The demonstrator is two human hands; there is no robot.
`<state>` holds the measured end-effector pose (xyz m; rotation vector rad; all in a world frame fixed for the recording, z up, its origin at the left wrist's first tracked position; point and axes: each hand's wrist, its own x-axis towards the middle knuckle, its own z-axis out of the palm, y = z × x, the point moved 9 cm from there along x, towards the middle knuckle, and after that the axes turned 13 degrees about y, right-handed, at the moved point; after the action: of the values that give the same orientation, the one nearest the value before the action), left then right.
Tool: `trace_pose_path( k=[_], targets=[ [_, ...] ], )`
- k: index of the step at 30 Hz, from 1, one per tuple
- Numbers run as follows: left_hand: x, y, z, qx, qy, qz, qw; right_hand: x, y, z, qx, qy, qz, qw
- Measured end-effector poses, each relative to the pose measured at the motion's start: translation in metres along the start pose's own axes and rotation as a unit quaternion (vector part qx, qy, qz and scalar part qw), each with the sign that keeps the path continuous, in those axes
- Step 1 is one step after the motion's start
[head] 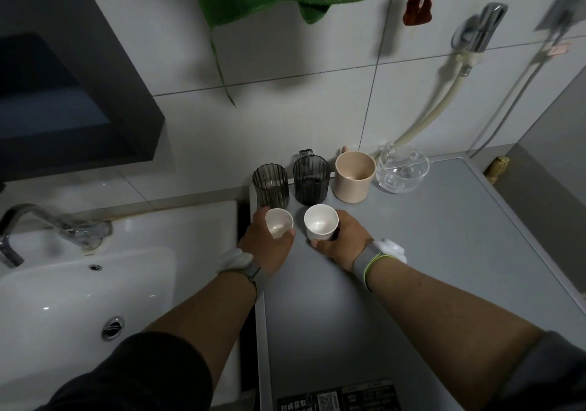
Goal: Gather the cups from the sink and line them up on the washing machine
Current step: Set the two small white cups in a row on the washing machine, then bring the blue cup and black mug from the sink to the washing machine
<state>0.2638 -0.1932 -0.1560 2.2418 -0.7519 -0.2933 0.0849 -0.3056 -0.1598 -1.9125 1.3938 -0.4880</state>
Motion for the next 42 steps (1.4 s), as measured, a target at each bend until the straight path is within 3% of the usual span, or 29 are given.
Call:
trace_pose_path(
  k=[7,16,20,34,42],
  targets=[
    [-0.01,0.017,-0.018,-0.065,0.007,0.031,0.997,-0.008,0.012,-0.001,0.02,-0.001,0.045,0.999],
    [-0.037,0.002,-0.036,-0.043,-0.01,0.024,0.999,-0.056,0.02,-0.014,-0.063,-0.007,0.061,0.996],
    [-0.056,-0.01,-0.048,-0.022,-0.039,0.018,0.999,-0.081,0.006,-0.009,-0.128,-0.033,0.027,0.991],
    [-0.106,-0.072,-0.112,0.086,-0.036,0.0,0.996,-0.135,-0.051,0.018,-0.173,-0.08,-0.107,0.976],
    [-0.106,-0.115,-0.166,0.072,-0.012,-0.014,0.997,-0.181,-0.127,0.088,-0.185,-0.137,-0.214,0.949]
  ],
)
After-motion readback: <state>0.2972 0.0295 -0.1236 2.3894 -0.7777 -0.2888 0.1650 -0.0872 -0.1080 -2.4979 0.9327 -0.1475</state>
